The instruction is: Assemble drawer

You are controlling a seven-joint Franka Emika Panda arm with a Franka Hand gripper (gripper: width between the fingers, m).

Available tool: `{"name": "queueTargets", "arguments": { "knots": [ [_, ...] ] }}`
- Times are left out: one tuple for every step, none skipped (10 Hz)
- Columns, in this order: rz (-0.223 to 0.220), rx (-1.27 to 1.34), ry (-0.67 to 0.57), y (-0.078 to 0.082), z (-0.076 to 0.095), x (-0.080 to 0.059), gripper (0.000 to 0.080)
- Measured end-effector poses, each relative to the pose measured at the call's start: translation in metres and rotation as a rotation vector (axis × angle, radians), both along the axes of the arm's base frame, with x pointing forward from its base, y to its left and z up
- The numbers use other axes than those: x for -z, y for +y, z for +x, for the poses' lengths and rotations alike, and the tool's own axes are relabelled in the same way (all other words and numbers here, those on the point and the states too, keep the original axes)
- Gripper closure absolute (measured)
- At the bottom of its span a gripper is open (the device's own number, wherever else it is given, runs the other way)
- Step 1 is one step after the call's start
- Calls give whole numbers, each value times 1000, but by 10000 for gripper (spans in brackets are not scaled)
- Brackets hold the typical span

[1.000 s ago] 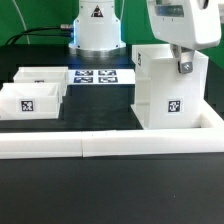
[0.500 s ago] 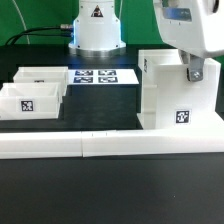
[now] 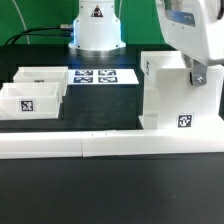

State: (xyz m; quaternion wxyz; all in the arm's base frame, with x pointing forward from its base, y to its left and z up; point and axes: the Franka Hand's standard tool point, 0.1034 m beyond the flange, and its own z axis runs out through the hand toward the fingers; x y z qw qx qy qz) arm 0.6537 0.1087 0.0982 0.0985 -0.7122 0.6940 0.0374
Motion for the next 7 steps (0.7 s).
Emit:
{"name": "queueTargets", "arguments": {
  "knots": [
    [0, -2, -2, 0, 0, 0, 665],
    [0, -4, -4, 1, 1, -1, 526],
    [-1, -5, -7, 1, 1, -1, 392],
    [-1, -6, -9, 1, 2, -1, 392],
    [-1, -7, -10, 2, 2, -2, 221],
    [-1, -9, -11, 2, 2, -2, 171],
    [-1, -13, -12, 2, 2, -2, 171]
  ]
}}
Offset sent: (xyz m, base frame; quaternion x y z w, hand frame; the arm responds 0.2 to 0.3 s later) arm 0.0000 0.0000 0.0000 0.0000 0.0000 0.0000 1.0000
